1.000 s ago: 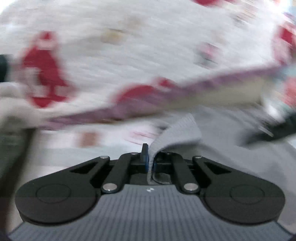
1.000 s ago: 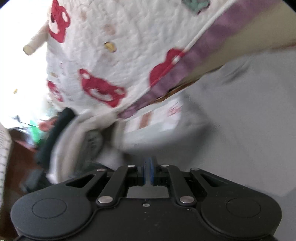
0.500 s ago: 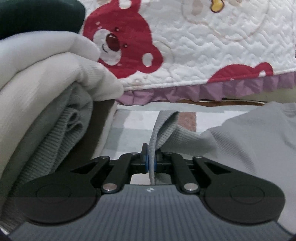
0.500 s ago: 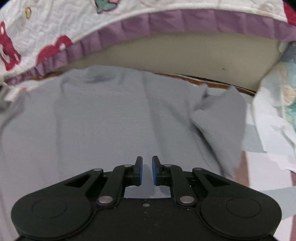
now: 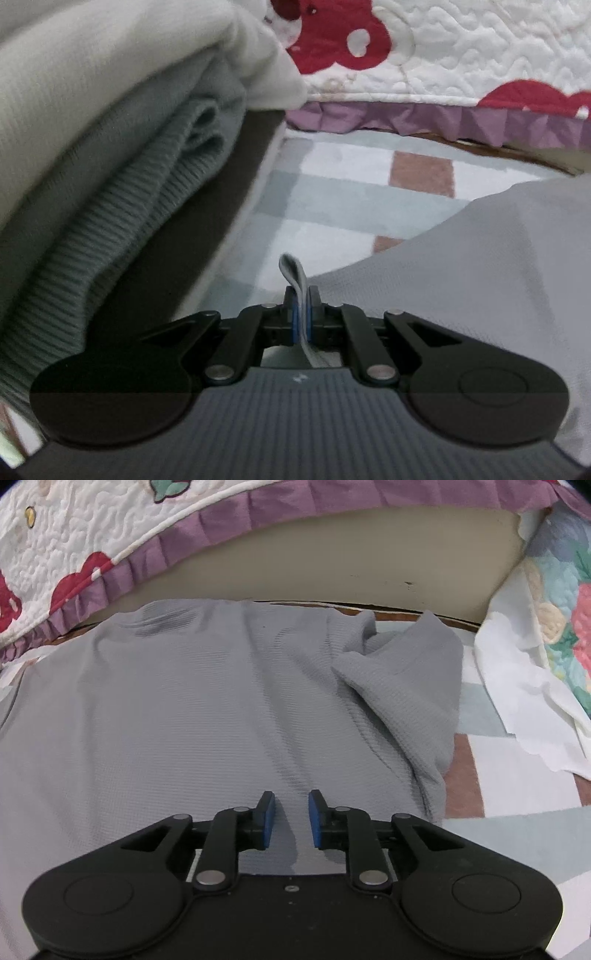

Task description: Fold clothes

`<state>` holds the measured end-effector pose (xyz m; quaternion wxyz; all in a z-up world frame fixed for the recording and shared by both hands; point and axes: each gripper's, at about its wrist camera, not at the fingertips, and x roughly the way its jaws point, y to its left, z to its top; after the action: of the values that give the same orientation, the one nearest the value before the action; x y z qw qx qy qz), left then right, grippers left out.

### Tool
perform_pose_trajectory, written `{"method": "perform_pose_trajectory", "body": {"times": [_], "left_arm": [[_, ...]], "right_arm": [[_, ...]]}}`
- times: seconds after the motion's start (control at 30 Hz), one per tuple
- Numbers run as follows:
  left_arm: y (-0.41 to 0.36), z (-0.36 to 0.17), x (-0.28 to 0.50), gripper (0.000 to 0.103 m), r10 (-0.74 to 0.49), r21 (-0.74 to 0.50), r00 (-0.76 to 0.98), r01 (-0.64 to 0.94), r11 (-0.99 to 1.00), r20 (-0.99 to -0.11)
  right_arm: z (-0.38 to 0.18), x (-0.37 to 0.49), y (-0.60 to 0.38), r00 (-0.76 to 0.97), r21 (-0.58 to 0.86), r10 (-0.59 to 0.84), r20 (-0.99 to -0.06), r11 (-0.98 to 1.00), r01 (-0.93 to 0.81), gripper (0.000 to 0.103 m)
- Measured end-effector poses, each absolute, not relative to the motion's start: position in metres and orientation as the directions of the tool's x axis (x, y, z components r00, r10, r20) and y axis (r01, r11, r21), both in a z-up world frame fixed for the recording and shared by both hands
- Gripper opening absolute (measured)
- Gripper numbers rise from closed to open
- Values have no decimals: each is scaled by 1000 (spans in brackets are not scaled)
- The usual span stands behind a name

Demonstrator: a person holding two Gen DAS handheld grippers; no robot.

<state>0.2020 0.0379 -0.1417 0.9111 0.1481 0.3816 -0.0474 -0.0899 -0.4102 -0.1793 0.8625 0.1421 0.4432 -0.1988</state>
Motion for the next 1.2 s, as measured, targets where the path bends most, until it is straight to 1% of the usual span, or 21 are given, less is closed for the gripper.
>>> {"method": "perform_pose_trajectory", "body": {"times": [0.07,0.13,0.17,0.23,0.3,0.33,0.37,0.4,0.43,0.47,0.53,0.6,0.7,0.73,0.77,0.8,0.83,0.9,1.03,1.1,1.2], "left_arm": [[18,-145,179,6,106,430,781,219,876,-615],[1,-144,155,10,85,542,845,258,800,-528],[-3,-142,149,16,45,515,838,290,807,-543],[-4,-135,146,18,-30,398,805,324,858,-592],[-7,-126,139,20,-133,308,800,371,876,-585],[-11,-121,135,27,-181,269,791,400,876,-584],[-17,-118,132,34,-239,223,765,445,868,-598],[-25,-115,129,36,-300,172,731,495,852,-613],[-37,-114,128,39,-358,122,686,545,830,-633],[-51,-113,127,40,-412,71,635,593,802,-653],[-80,-113,126,41,-496,-12,539,669,743,-681],[-113,-115,124,41,-542,-58,464,721,691,-701],[-155,-121,116,42,-576,-64,412,773,632,-706],[-166,-124,112,42,-574,-50,409,783,620,-709],[-177,-126,108,42,-572,-37,406,793,608,-712],[-188,-128,105,42,-570,-23,403,803,596,-716],[-194,-131,101,42,-564,-13,404,805,593,-720],[-195,-138,98,42,-551,-14,402,798,602,-731],[-178,-161,101,42,-497,-42,391,752,657,-774],[-169,-172,108,41,-467,-61,367,731,680,-804],[-166,-173,113,42,-478,-66,361,740,669,-801]], "right_arm": [[-179,-93,-412,527,72,-218,-822,877,476,22],[-179,-96,-413,526,76,-217,-822,874,479,22],[-179,-98,-412,526,70,-222,-821,875,479,24],[-178,-102,-410,515,42,-253,-819,868,494,31],[-170,-110,-411,532,26,-287,-797,863,504,31],[-165,-113,-413,547,22,-299,-782,863,504,31],[-160,-116,-415,558,12,-312,-769,866,501,36],[-156,-116,-419,566,-2,-323,-759,869,494,40],[-154,-115,-423,567,-22,-332,-754,875,483,50],[-154,-111,-428,564,-51,-345,-750,881,470,56],[-156,-100,-436,552,-109,-371,-747,887,450,57],[-163,-87,-447,529,-150,-401,-747,878,454,62],[-183,-74,-479,488,-79,-421,-765,813,577,64],[-186,-73,-490,493,-37,-429,-757,781,624,63],[-185,-75,-497,505,-3,-443,-741,754,657,56],[-182,-78,-503,517,30,-459,-722,727,686,42],[-178,-82,-510,531,67,-464,-709,705,706,5],[-168,-94,-520,559,129,-470,-683,676,726,4],[-140,-137,-529,542,150,-574,-614,588,794,4],[-144,-156,-532,490,109,-591,-641,562,820,3],[-157,-178,-535,407,47,-596,-692,525,850,4]]}}
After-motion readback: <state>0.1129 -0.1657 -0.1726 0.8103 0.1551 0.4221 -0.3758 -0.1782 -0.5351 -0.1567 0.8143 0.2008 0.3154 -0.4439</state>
